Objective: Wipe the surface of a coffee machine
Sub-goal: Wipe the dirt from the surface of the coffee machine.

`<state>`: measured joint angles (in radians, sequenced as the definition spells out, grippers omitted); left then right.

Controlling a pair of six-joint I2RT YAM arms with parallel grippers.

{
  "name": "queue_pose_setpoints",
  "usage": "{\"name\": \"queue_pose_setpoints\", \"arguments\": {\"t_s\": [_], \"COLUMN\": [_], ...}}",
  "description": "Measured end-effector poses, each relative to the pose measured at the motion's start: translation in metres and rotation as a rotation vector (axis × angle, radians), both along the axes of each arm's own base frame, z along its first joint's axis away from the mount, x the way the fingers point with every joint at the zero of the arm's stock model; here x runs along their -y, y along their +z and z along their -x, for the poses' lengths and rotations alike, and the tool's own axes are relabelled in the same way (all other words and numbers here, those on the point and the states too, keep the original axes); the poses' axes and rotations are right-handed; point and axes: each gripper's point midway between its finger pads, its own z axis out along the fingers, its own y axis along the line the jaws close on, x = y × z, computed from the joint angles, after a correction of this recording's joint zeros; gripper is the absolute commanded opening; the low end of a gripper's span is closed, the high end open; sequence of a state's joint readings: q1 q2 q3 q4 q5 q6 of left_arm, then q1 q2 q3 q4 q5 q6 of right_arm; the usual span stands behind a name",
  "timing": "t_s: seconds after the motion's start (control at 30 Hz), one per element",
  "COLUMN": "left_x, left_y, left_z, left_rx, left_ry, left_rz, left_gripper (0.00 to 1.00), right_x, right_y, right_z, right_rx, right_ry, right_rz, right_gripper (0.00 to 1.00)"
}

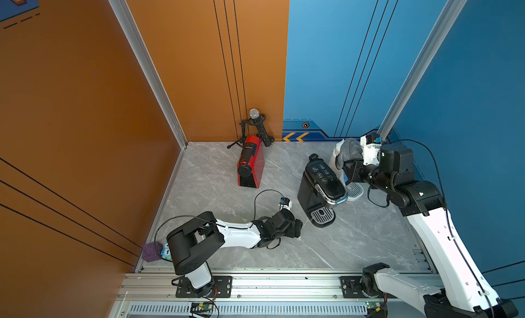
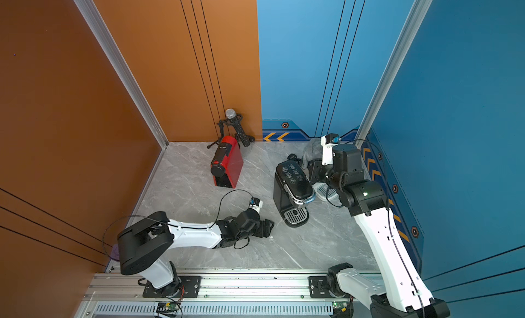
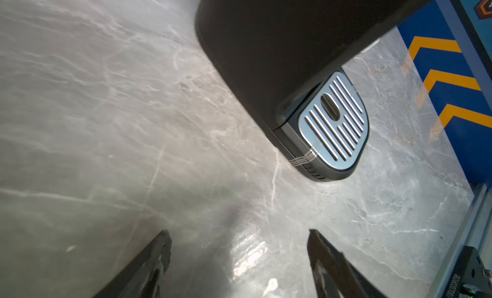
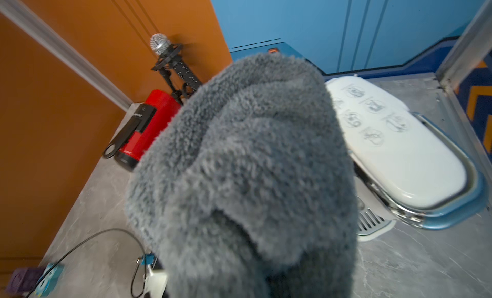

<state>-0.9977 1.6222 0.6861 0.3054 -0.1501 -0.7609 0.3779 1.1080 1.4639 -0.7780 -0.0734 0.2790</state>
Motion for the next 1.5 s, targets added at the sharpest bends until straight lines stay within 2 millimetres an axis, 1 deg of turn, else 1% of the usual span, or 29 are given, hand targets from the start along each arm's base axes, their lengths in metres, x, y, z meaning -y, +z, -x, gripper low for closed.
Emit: {"name": "queue_pose_setpoints", "arguments": {"t_s": [0.07, 0.1, 0.17, 0.23, 0.3, 0.4, 0.43, 0.5, 0.6, 0.73, 0.83, 0.97, 1.1, 1.13, 1.2, 1.27, 1.33, 1.37, 1.43, 1.5], "left_x": [-0.014, -0.021, -0.033, -0.039, -0.044, -0.049, -0.050, -0.053, -0.057, -0.065, -0.073, -0.087, -0.099, -0.102, -0.107, -0.112, -0.115, -0.116, -0.117, -0.118], "left_y": [0.001, 0.001, 0.001, 0.001, -0.002, -0.008, -0.009, -0.010, -0.009, -0.008, -0.010, -0.011, -0.010, -0.010, -0.008, -0.007, -0.006, -0.005, -0.005, -0.006], "left_z": [-0.004, -0.006, -0.007, -0.006, -0.004, 0.000, 0.001, 0.003, 0.005, 0.008, 0.012, 0.018, 0.022, 0.023, 0.024, 0.023, 0.023, 0.022, 0.021, 0.020], "left_rx": [0.004, 0.006, 0.013, 0.016, 0.010, -0.001, -0.003, -0.007, -0.003, 0.005, 0.007, 0.012, 0.021, 0.023, 0.030, 0.036, 0.040, 0.041, 0.040, 0.038], "left_ry": [0.030, 0.044, 0.069, 0.079, 0.084, 0.086, 0.087, 0.090, 0.096, 0.108, 0.118, 0.137, 0.160, 0.166, 0.178, 0.189, 0.198, 0.202, 0.207, 0.209], "left_rz": [-0.002, -0.005, -0.012, -0.014, -0.019, -0.030, -0.033, -0.034, -0.030, -0.030, -0.031, -0.029, -0.016, -0.011, -0.003, 0.004, 0.009, 0.011, 0.011, 0.009], "left_gripper": [0.82, 0.82, 0.82, 0.81, 0.81, 0.82, 0.82, 0.82, 0.82, 0.82, 0.82, 0.82, 0.82, 0.82, 0.82, 0.82, 0.82, 0.82, 0.82, 0.82], "right_x": [-0.025, -0.039, -0.056, -0.071, -0.082, -0.093, -0.094, -0.098, -0.107, -0.109, -0.111, -0.112, -0.113, -0.113, -0.112, -0.110, -0.107, -0.106, -0.105, -0.104], "right_y": [0.007, 0.007, -0.005, -0.026, -0.056, -0.101, -0.113, -0.133, -0.150, -0.179, -0.208, -0.253, -0.292, -0.300, -0.315, -0.331, -0.341, -0.340, -0.334, -0.322], "right_z": [0.007, 0.010, 0.011, 0.009, 0.002, -0.009, -0.012, -0.018, -0.018, -0.023, -0.028, -0.033, -0.030, -0.029, -0.027, -0.024, -0.022, -0.021, -0.022, -0.024], "right_rx": [0.026, 0.033, 0.023, -0.007, -0.053, -0.119, -0.136, -0.154, -0.160, -0.200, -0.245, -0.316, -0.379, -0.393, -0.421, -0.450, -0.463, -0.463, -0.460, -0.450], "right_ry": [0.068, 0.102, 0.130, 0.142, 0.139, 0.129, 0.126, 0.118, 0.124, 0.120, 0.125, 0.140, 0.163, 0.167, 0.172, 0.179, 0.180, 0.177, 0.169, 0.160], "right_rz": [0.049, 0.086, 0.173, 0.280, 0.416, 0.612, 0.663, 0.754, 0.841, 0.942, 1.013, 1.087, 1.116, 1.116, 1.117, 1.120, 1.127, 1.123, 1.104, 1.079], "right_gripper": [0.12, 0.12, 0.12, 0.12, 0.12, 0.12, 0.12, 0.12, 0.12, 0.12, 0.11, 0.10, 0.10, 0.10, 0.07, 0.06, 0.07, 0.07, 0.07, 0.08]}}
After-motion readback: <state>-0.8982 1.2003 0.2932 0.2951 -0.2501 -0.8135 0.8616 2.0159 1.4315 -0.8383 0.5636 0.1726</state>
